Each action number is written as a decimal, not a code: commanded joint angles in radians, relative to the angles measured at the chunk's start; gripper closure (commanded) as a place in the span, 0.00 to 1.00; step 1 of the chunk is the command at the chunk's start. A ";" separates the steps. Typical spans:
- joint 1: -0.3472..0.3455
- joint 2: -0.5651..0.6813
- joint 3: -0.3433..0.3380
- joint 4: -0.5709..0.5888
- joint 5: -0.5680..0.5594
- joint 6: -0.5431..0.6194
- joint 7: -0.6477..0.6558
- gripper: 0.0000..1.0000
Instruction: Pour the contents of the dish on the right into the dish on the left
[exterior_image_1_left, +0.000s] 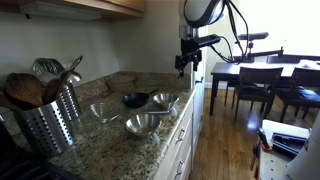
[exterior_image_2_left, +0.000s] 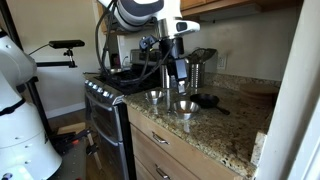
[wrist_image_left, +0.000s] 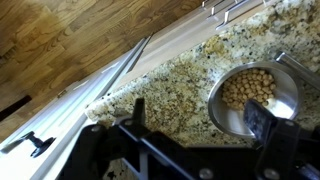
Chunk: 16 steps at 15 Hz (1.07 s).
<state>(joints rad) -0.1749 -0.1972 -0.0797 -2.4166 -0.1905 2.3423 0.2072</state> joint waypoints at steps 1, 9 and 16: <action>0.006 0.070 -0.019 0.034 0.044 0.048 0.001 0.00; 0.018 0.232 -0.025 0.101 0.146 0.127 -0.022 0.00; 0.019 0.367 -0.022 0.189 0.203 0.137 -0.055 0.00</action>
<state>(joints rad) -0.1694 0.1184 -0.0888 -2.2731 -0.0304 2.4668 0.1906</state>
